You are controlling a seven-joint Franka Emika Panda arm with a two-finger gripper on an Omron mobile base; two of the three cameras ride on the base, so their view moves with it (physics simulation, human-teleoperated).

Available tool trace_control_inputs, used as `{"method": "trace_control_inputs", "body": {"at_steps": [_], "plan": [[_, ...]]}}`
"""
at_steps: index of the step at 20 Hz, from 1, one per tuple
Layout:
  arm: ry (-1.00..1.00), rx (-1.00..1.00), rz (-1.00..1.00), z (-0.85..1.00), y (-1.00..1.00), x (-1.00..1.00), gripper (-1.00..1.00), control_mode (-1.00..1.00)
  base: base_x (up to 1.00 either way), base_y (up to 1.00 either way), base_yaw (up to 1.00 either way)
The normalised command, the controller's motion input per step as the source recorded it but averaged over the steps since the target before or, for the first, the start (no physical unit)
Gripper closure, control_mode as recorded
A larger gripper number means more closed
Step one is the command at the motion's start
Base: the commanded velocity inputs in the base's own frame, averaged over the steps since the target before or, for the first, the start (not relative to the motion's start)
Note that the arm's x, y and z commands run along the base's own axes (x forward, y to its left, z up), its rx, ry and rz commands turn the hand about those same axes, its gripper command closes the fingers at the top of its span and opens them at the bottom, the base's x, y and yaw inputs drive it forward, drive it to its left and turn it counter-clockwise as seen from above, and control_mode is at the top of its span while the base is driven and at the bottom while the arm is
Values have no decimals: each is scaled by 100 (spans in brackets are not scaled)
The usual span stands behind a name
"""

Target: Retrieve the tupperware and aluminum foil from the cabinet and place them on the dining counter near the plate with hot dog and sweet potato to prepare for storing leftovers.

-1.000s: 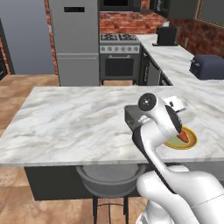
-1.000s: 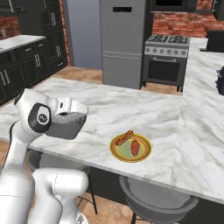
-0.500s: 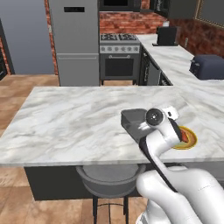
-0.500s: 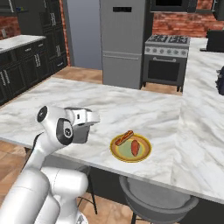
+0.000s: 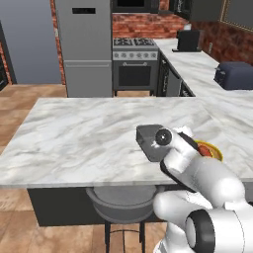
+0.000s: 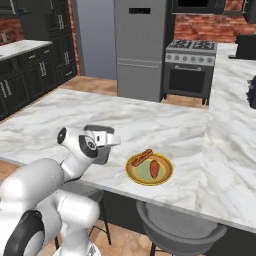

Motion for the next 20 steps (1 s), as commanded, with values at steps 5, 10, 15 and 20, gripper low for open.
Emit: {"method": "trace_control_inputs", "body": {"at_steps": [5, 10, 15, 20], "plan": [[5, 0, -15, -49, -5, 38, 100, -100, 0, 0, 0], [4, 0, -15, -43, -13, 40, -100, -100, 0, 0, 0], [1, 0, -13, -4, -32, 35, -100, -100, 0, 0, 0], [-2, 0, -1, 74, -14, -6, -100, -100, 0, 0, 0]]}}
